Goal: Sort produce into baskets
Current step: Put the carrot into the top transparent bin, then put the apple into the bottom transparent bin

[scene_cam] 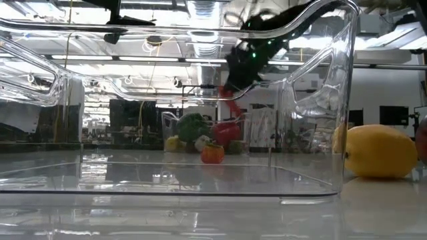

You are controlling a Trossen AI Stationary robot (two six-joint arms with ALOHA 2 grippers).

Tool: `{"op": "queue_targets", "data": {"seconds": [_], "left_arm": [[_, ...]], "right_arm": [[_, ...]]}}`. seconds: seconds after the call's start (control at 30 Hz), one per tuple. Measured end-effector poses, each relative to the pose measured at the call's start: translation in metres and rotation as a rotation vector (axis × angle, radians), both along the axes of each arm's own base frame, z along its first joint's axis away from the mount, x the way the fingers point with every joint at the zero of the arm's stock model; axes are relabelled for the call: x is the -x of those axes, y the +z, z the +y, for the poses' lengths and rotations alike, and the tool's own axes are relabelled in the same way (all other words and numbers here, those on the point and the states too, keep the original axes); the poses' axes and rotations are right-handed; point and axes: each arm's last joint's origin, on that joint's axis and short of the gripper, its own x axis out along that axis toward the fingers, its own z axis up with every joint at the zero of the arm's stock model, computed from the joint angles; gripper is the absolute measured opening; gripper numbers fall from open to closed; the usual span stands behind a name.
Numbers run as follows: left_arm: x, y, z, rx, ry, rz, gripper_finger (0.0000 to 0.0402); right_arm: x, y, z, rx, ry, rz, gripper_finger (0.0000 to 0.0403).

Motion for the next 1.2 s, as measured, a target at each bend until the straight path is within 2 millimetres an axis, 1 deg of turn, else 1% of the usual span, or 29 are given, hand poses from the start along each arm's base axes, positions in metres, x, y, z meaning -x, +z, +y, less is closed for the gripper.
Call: {"op": "queue_targets", "data": {"seconds": [0.07, 0.13, 0.27, 0.37, 0.53, 0.63, 0.73, 0.83, 1.0, 1.1, 1.2], "left_arm": [[0.0, 0.001, 0.0, -0.003, 0.0, -0.011, 0.0251], [0.0, 0.002, 0.0, -0.01, 0.0, -0.02, 0.0251], [0.0, 0.003, 0.0, -0.018, 0.0, -0.021, 0.0251], [0.0, 0.003, 0.0, -0.036, -0.001, -0.014, 0.0251], [0.0, 0.002, 0.0, -0.072, 0.001, 0.016, 0.0251], [0.001, 0.0, 0.0, -0.1, 0.01, 0.052, 0.0251], [0.001, -0.003, 0.001, -0.119, 0.018, 0.098, 0.0251], [0.001, -0.006, 0.001, -0.139, 0.027, 0.141, 0.0251], [0.001, -0.009, 0.001, -0.176, 0.015, 0.19, 0.0251], [0.001, -0.011, -0.001, -0.171, -0.056, 0.203, 0.0251], [0.001, -0.015, -0.003, -0.171, -0.122, 0.239, 0.0251]], "right_arm": [[-0.001, -0.013, -0.004, -0.054, 0.005, 0.029, 0.022], [-0.002, -0.02, -0.005, -0.087, 0.006, 0.051, 0.0236], [0.001, -0.025, -0.004, -0.12, 0.003, 0.088, 0.0256], [0.005, -0.018, 0.001, -0.143, 0.0, 0.095, 0.0259], [0.017, 0.004, 0.021, -0.224, 0.109, 0.072, 0.026], [0.021, 0.011, 0.039, -0.288, 0.18, 0.1, 0.026], [0.019, 0.012, 0.066, -0.342, 0.25, 0.169, 0.026], [0.012, 0.005, 0.095, -0.395, 0.343, 0.255, 0.026], [-0.004, -0.003, 0.147, -0.439, 0.443, 0.328, 0.026], [-0.007, -0.004, 0.17, -0.471, 0.435, 0.367, 0.026], [-0.001, -0.011, 0.191, -0.487, 0.4, 0.48, 0.026]]}}
